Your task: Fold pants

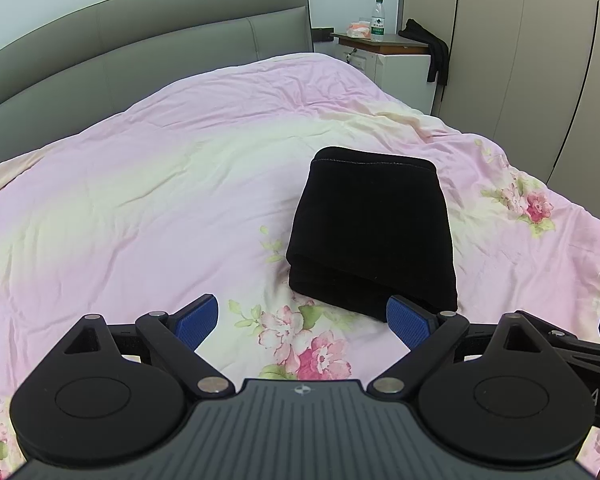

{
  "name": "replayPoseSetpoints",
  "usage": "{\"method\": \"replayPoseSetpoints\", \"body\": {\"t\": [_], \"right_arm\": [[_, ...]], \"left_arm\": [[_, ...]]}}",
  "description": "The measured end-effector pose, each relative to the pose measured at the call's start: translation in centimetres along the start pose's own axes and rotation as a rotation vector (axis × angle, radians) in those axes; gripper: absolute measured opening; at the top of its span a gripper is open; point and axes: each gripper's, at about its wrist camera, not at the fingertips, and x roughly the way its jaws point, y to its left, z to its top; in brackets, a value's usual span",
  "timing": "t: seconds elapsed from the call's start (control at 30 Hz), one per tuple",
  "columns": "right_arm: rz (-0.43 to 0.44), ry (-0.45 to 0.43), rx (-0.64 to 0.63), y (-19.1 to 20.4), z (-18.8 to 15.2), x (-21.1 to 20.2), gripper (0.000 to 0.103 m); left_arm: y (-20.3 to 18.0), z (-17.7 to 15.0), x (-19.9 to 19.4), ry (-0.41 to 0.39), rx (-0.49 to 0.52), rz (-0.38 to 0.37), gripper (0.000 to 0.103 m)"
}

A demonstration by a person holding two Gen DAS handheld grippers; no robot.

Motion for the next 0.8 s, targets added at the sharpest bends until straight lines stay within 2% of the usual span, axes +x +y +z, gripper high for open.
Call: {"method": "replayPoseSetpoints", "body": {"t": [0.8], "right_arm": [[-0.007, 0.007, -0.005, 0.04, 0.05, 0.21, 0.098]], "left_arm": [[0.93, -0.1, -0.11, 0.007, 0.01, 0.02, 0.103]]}}
